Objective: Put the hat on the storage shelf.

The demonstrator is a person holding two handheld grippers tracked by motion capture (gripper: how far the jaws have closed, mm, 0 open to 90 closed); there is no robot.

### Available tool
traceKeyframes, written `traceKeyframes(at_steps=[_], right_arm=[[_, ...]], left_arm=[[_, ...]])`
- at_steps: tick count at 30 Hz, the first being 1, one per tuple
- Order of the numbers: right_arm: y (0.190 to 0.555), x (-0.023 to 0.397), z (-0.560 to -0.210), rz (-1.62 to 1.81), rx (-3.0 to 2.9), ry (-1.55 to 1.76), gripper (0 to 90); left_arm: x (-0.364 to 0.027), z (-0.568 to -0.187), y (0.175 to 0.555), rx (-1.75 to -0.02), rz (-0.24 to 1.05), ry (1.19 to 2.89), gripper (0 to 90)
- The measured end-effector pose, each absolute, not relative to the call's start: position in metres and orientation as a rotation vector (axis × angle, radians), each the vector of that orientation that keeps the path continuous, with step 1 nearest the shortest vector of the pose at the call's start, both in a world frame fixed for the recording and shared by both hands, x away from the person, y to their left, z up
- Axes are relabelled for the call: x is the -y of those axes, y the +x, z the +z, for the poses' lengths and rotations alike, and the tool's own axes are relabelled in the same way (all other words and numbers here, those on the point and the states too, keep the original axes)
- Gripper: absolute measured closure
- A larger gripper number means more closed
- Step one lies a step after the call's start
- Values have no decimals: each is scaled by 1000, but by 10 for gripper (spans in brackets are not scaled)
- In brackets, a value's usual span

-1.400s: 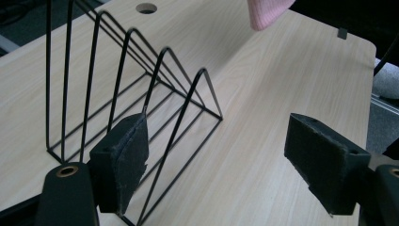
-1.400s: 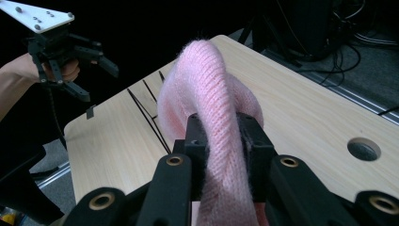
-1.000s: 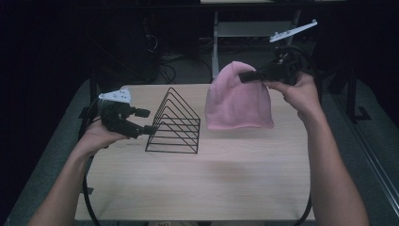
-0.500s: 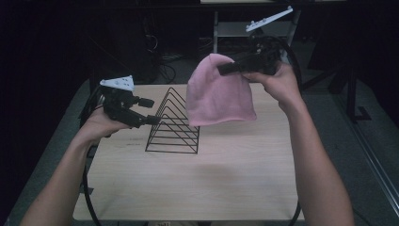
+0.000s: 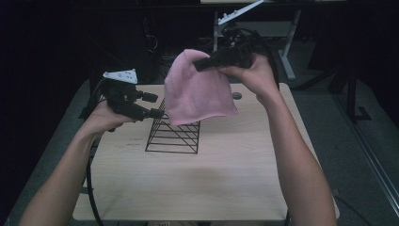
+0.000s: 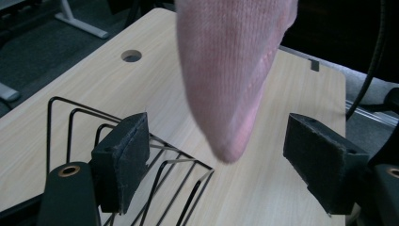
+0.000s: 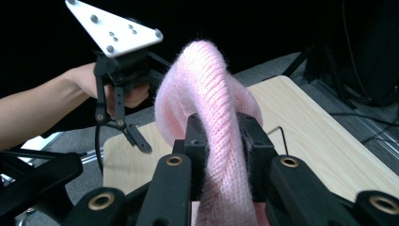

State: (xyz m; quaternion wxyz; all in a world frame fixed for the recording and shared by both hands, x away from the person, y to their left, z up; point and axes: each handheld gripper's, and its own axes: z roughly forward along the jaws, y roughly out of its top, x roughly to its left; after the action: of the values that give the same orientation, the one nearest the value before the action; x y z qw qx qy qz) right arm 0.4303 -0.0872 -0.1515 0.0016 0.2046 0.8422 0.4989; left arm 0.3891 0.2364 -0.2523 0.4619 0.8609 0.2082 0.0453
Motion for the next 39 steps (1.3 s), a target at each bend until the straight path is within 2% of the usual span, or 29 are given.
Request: traceKeyframes(at_steps=[4,7,9,10,14,17,31,39], right_arm=[[432,76,-152,1570,-2665,615,760],[433,69,-154,1588,-2673,593,759],[434,67,-154,1603,-2673,587,760],[434,65,-154,1608,-2676,580,760],[435,60,-154,1615,-2676,559,760],[435,53,-153,1625,-2678,546,759],[445,39,-165,1645,-2680,560,757],[458,33,-180,1652,-2700,582,757]], left_arm=[[-236,-255,390,-497,116,2136,231],[-237,-254,391,-495,120,2136,269],[-239,-253,391,-479,135,2151,361],[-240,-253,391,-479,132,2148,444],[-242,-250,392,-487,121,2171,669],[-246,-247,392,-486,137,2179,786],[-276,-248,408,-628,217,2145,801],[-277,-256,414,-656,256,2181,801]])
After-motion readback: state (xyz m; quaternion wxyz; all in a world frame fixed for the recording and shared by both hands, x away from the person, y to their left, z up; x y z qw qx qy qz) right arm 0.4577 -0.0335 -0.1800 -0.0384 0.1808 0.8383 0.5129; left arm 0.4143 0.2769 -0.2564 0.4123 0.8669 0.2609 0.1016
